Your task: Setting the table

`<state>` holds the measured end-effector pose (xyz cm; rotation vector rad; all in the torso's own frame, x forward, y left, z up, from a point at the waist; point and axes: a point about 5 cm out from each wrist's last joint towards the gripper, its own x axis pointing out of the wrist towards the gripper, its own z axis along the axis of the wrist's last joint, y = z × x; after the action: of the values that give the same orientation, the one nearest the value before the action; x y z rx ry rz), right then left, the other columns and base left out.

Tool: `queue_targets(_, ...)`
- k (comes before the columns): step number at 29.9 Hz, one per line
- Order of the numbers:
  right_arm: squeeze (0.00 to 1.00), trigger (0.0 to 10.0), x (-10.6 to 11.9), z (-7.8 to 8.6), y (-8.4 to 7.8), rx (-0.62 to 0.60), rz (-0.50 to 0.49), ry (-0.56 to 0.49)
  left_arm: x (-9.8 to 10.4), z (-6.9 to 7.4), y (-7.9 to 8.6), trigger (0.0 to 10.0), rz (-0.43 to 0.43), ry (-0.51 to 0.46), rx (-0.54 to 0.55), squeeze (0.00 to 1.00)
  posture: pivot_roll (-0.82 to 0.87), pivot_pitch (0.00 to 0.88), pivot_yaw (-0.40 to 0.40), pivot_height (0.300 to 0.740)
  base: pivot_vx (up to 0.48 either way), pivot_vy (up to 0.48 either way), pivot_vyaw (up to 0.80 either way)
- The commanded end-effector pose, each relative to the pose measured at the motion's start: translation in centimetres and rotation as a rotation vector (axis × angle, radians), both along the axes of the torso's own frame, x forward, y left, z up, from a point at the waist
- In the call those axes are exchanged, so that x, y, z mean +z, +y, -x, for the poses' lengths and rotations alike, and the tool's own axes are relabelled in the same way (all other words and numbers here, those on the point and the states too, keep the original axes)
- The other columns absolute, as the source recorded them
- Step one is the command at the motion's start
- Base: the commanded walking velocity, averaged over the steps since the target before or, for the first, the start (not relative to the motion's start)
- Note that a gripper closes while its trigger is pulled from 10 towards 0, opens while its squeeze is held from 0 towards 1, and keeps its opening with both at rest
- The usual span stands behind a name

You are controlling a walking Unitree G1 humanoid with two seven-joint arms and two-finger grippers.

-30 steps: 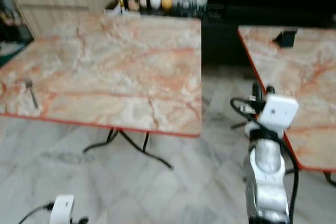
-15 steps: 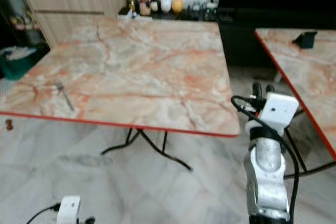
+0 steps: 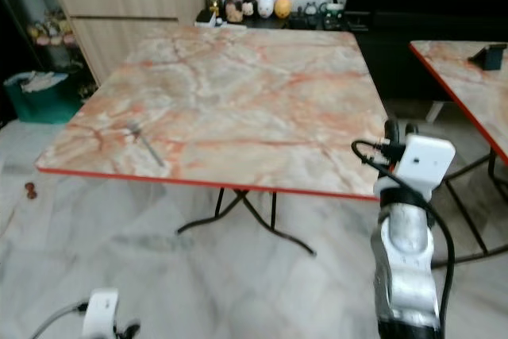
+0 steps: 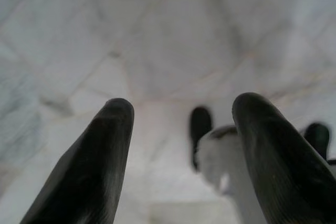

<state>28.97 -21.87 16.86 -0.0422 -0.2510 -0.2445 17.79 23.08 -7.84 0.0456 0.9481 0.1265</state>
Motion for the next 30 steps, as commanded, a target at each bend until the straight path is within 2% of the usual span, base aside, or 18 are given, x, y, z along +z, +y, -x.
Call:
queue_targets(1,0.00,10.0,0.2,0.1,-0.2,-0.005,0.001,-0.002,-0.2,0.5,0.3,10.0,-0.002,0.016,0.005,0.00,0.03,0.000,-0.029,0.740,0.000,0.356,0.00)
queue_targets(10,0.00,10.0,0.2,0.0,-0.1,-0.002,0.001,-0.002,-0.2,0.8,0.7,10.0,-0.005,0.017,0.007,0.00,0.03,0.000,-0.026,0.740,0.000,0.357,0.00)
queue_targets(13,0.00,10.0,0.1,0.0,0.0,-0.002,0.000,-0.002,-0.1,0.3,0.3,10.0,-0.003,0.011,0.002,0.00,0.03,0.000,-0.025,0.740,0.000,0.358,0.00)
queue_targets(17,0.00,10.0,0.2,0.0,0.0,-0.002,0.005,-0.003,0.1,-0.8,-1.0,10.0,0.006,-0.001,-0.015,0.00,0.03,0.000,-0.023,0.740,0.000,0.358,0.00)
queue_targets(30,0.00,10.0,0.1,0.0,0.0,0.001,0.005,-0.001,0.0,-0.8,-1.8,10.0,0.013,-0.001,-0.020,0.00,0.03,0.000,-0.027,0.740,0.000,0.355,0.00)
